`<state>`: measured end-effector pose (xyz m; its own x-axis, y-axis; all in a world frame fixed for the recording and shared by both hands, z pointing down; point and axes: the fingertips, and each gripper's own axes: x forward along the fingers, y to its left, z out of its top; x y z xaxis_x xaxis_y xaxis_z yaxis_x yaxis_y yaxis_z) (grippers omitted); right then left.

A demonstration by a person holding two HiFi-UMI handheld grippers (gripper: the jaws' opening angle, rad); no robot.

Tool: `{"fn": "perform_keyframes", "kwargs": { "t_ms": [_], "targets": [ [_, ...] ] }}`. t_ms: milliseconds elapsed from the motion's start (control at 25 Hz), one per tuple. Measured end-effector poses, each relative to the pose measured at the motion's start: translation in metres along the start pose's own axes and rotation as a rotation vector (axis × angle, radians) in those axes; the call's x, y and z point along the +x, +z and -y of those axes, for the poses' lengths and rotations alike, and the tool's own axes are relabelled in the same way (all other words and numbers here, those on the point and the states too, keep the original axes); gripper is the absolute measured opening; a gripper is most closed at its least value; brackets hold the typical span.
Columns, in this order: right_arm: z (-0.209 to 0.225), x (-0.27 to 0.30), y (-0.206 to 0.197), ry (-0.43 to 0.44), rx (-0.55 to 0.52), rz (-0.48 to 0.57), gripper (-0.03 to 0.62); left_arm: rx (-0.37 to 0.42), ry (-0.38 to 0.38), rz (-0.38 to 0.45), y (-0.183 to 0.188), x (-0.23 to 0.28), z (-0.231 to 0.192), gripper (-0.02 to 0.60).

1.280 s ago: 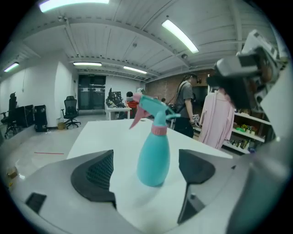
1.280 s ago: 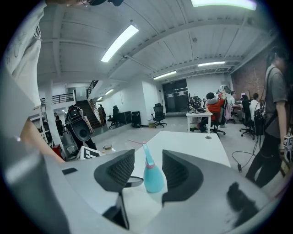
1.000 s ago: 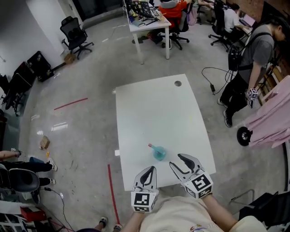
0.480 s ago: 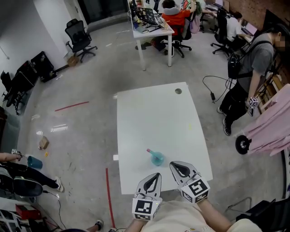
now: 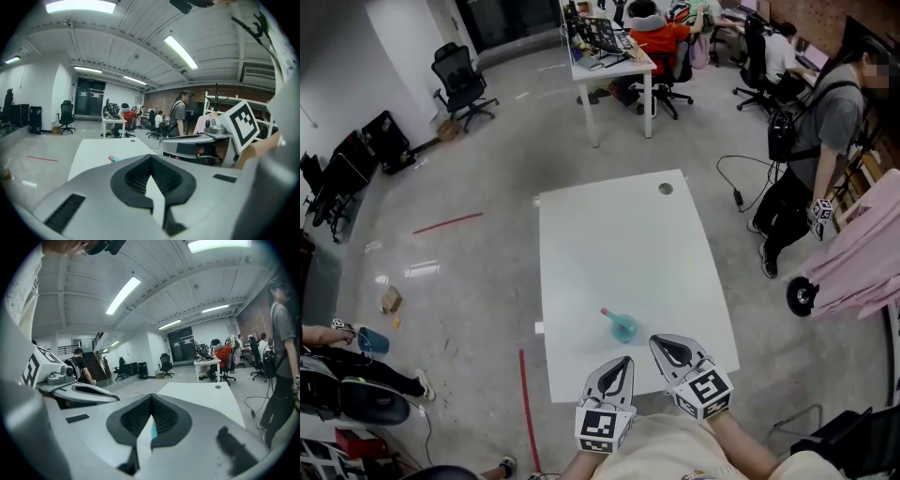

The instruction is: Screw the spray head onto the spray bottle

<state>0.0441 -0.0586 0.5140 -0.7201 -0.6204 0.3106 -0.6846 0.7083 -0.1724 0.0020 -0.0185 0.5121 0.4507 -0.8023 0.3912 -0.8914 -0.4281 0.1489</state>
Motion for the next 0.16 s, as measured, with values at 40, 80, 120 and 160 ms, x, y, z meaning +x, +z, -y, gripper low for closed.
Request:
{"fn": "perform_keyframes", "kwargs": {
  "t_ms": [40,80,120,160],
  "targets": [
    [0.0013,-0.0007,-0.0008,0.000,0.000,0.000,0.005,-0.004,0.006,-0.003,-0.0014,0.0015,-0.0005,0.005],
    [0.0027,-0.0016,-0.0014,-0.001,0.000,0.001,0.005,-0.009,0.011,-0.005,-0.0025,0.0030,-0.0010,0.005],
    [0.0041,-0.0027,-0.0021,-0.001,0.000,0.001,0.006,-0.014,0.017,-0.006,-0.0031,0.0045,-0.0014,0.005],
    [0.0056,-0.0038,-0.0027,-0.002,-0.001,0.001,0.006,-0.019,0.022,-0.005,-0.0037,0.0060,-0.0018,0.005]
  ]
}}
